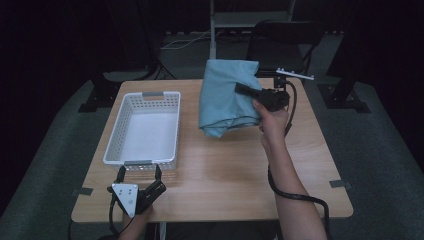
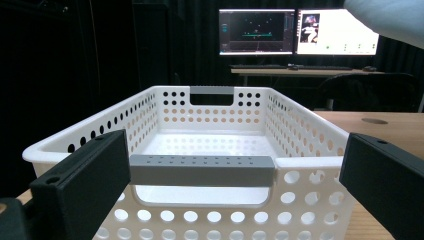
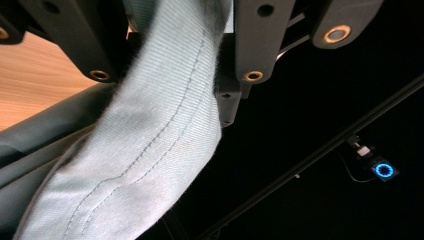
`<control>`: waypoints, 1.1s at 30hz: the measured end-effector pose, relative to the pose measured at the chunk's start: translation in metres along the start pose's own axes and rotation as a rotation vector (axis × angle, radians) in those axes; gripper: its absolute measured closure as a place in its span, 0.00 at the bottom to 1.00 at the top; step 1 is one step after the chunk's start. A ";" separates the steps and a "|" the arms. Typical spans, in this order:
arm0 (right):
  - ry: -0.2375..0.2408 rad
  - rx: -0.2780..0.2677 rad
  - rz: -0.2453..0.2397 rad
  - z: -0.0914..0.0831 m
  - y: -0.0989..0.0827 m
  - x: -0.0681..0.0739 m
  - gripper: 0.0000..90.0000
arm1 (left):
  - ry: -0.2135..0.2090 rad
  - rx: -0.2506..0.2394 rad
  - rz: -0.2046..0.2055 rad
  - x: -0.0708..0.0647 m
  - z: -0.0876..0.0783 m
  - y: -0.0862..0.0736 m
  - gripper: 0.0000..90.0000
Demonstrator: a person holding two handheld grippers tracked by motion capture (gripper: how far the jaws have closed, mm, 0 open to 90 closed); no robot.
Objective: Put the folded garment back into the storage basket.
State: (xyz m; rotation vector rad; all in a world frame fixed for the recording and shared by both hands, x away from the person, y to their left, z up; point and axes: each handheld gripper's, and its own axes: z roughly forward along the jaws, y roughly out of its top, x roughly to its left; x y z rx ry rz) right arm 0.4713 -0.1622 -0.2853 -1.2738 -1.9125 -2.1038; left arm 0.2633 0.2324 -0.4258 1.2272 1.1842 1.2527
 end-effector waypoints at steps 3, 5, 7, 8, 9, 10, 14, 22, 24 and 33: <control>0.022 0.000 0.004 0.009 -0.001 0.003 0.77 | 0.000 -0.001 -0.001 0.000 0.000 0.000 0.01; 0.031 0.005 0.006 0.014 -0.002 0.005 0.77 | 0.000 -0.002 -0.002 0.000 0.000 0.000 0.01; 0.035 0.009 0.006 0.018 -0.003 0.007 0.77 | 0.000 0.000 0.000 0.000 0.000 0.000 0.01; 0.036 0.010 0.006 0.020 -0.003 0.008 0.77 | 0.000 0.001 0.001 0.000 0.000 0.000 0.01; 0.038 0.012 0.007 0.021 -0.003 0.009 0.77 | 0.000 0.001 0.000 0.000 0.000 0.000 0.01; 0.039 0.008 0.009 0.023 -0.003 0.010 0.77 | 0.000 0.001 0.001 0.000 0.000 0.000 0.01; 0.054 -0.001 0.017 0.034 -0.003 0.016 0.77 | 0.000 0.001 0.001 0.000 0.000 0.000 0.01; 0.083 0.025 0.020 0.061 -0.008 0.026 0.77 | -0.001 -0.001 0.000 0.000 0.000 0.000 0.01; 0.085 0.028 0.019 0.064 -0.009 0.027 0.77 | -0.002 -0.002 -0.001 0.000 0.000 0.000 0.01; 0.101 0.036 0.027 0.085 -0.014 0.035 0.77 | -0.003 -0.001 0.000 0.000 0.000 0.000 0.01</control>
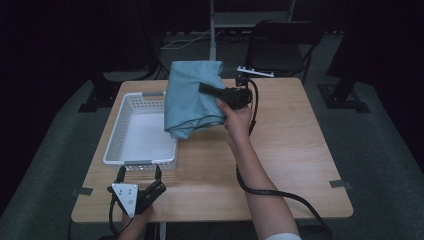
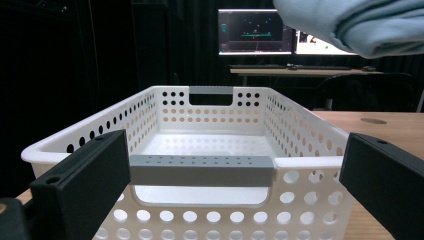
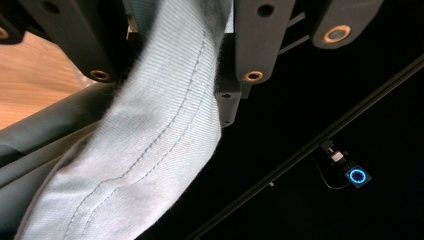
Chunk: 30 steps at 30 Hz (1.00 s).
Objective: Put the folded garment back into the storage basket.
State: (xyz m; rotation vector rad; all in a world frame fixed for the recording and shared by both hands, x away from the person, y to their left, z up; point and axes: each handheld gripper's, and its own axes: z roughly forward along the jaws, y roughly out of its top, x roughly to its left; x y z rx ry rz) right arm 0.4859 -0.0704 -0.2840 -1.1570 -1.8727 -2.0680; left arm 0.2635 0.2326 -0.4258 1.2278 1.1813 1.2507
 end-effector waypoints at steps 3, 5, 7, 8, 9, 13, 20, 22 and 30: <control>0.007 0.003 -0.001 0.009 0.000 0.004 0.77 | 0.000 0.000 0.000 0.000 0.000 0.000 0.01; 0.012 0.009 -0.007 0.016 -0.001 0.006 0.77 | 0.000 0.001 0.001 0.000 0.000 0.000 0.01; 0.014 0.009 -0.011 0.019 -0.001 0.007 0.77 | 0.000 0.000 0.000 0.000 0.000 0.000 0.01; 0.021 0.017 -0.010 0.025 -0.001 0.009 0.77 | 0.000 0.001 0.001 0.000 0.000 0.000 0.01; 0.025 0.019 -0.011 0.029 -0.002 0.011 0.77 | 0.000 0.001 0.000 0.000 0.000 0.000 0.01; 0.048 0.021 -0.007 0.039 -0.004 0.015 0.77 | 0.000 0.001 0.001 0.000 0.000 0.000 0.01; 0.070 0.033 -0.011 0.062 -0.007 0.024 0.77 | 0.000 0.001 0.001 0.000 0.000 0.000 0.01; 0.078 0.036 -0.015 0.068 -0.008 0.026 0.77 | 0.000 0.001 0.000 0.000 0.000 0.000 0.01; 0.108 0.044 -0.014 0.095 -0.012 0.034 0.77 | -0.003 -0.002 -0.002 0.000 0.000 0.000 0.01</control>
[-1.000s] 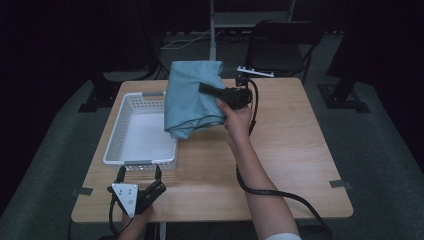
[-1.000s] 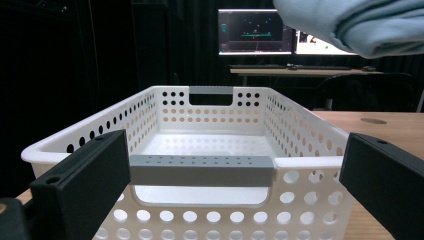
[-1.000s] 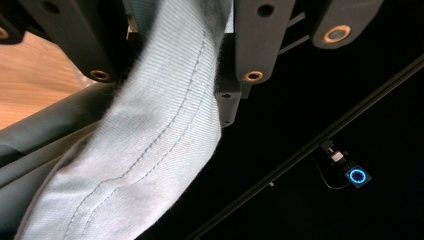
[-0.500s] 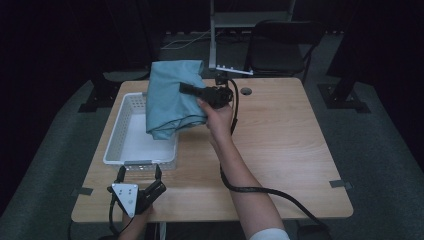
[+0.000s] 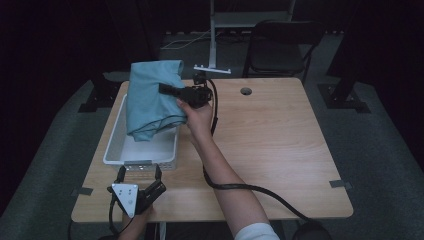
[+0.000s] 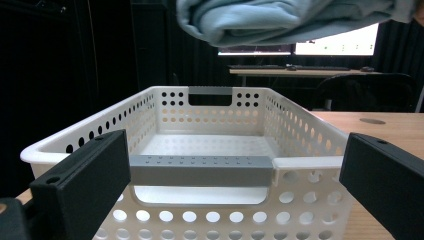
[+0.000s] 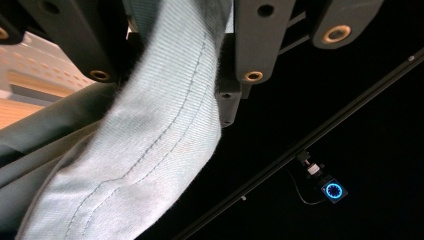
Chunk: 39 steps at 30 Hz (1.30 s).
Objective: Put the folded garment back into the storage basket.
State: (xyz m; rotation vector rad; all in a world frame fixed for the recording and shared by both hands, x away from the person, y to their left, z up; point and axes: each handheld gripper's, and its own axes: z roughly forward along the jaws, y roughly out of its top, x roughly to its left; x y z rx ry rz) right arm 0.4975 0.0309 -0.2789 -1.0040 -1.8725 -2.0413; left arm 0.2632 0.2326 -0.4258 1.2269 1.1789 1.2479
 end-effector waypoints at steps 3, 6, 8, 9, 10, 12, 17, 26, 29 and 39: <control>0.003 0.000 -0.008 0.006 -0.001 0.003 0.77 | 0.000 0.000 0.000 0.000 0.000 0.000 0.01; 0.015 0.018 -0.015 0.016 -0.003 0.007 0.77 | -0.005 -0.001 -0.001 0.000 0.000 0.000 0.01; 0.020 0.021 -0.015 0.021 -0.004 0.007 0.77 | -0.005 -0.001 0.000 0.000 0.000 0.000 0.01; 0.020 0.022 -0.016 0.024 -0.004 0.008 0.77 | -0.005 -0.001 0.000 0.000 0.000 0.000 0.01; 0.020 0.025 -0.016 0.027 -0.005 0.009 0.77 | -0.006 -0.002 -0.001 0.000 0.000 0.000 0.01; 0.025 0.027 -0.014 0.031 -0.005 0.009 0.77 | -0.005 -0.002 -0.001 0.000 0.000 0.000 0.01; 0.044 0.040 -0.010 0.042 -0.006 0.013 0.77 | -0.007 -0.001 0.000 0.000 0.000 0.000 0.01; 0.064 0.057 0.007 0.062 -0.014 0.011 0.77 | -0.007 -0.004 -0.002 0.000 0.000 0.000 0.01; 0.060 0.054 0.015 0.065 -0.015 0.010 0.77 | -0.007 -0.004 -0.001 0.000 -0.001 0.000 0.01; 0.077 0.049 0.017 0.074 -0.012 0.015 0.77 | -0.007 -0.005 -0.002 0.000 0.000 0.000 0.01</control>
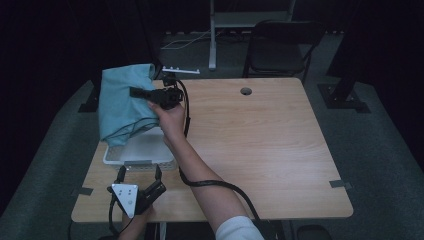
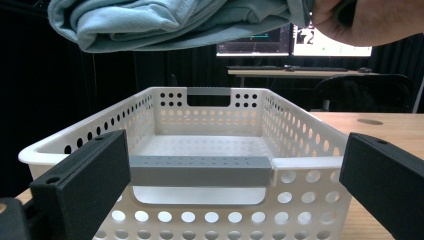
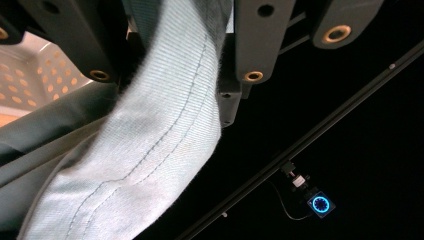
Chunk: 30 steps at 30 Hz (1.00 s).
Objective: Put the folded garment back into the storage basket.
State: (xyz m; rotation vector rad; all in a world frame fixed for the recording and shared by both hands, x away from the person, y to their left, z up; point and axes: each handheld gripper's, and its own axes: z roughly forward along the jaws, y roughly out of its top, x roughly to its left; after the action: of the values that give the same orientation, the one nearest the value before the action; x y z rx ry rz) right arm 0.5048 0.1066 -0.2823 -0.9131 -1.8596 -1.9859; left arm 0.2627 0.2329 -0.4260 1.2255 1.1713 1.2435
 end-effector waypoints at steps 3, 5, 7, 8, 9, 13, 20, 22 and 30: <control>-0.003 -0.004 0.006 0.001 -0.001 -0.001 0.77 | -0.001 -0.001 0.000 0.000 0.000 0.000 0.01; -0.008 -0.001 0.014 0.001 -0.003 -0.004 0.77 | -0.001 0.001 0.001 0.000 0.000 0.000 0.01; -0.010 0.003 0.029 0.001 -0.004 -0.007 0.77 | -0.002 0.001 0.003 0.000 0.000 0.000 0.01; -0.009 0.005 0.031 0.002 -0.005 -0.008 0.77 | -0.004 0.001 0.003 0.000 0.000 0.000 0.01; -0.010 0.004 0.035 0.002 -0.006 -0.009 0.77 | -0.006 0.002 0.003 0.000 0.000 0.000 0.01; -0.016 0.009 0.046 0.004 -0.011 -0.014 0.77 | -0.007 0.003 0.002 0.000 0.000 0.000 0.01; -0.047 0.027 0.079 0.009 -0.021 -0.024 0.77 | -0.009 0.001 0.002 0.001 0.000 0.000 0.01; -0.055 0.036 0.082 0.011 -0.023 -0.027 0.77 | -0.010 0.001 0.002 0.001 0.000 0.000 0.01; -0.107 0.068 0.097 0.017 -0.033 -0.035 0.77 | -0.014 0.001 0.000 0.001 0.000 0.000 0.01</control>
State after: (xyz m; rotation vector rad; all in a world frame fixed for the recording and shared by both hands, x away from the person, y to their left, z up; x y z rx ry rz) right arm 0.5166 0.1195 -0.3299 -1.0873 -1.8883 -1.8393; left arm 0.2623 0.2337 -0.4260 1.2331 1.1613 1.2327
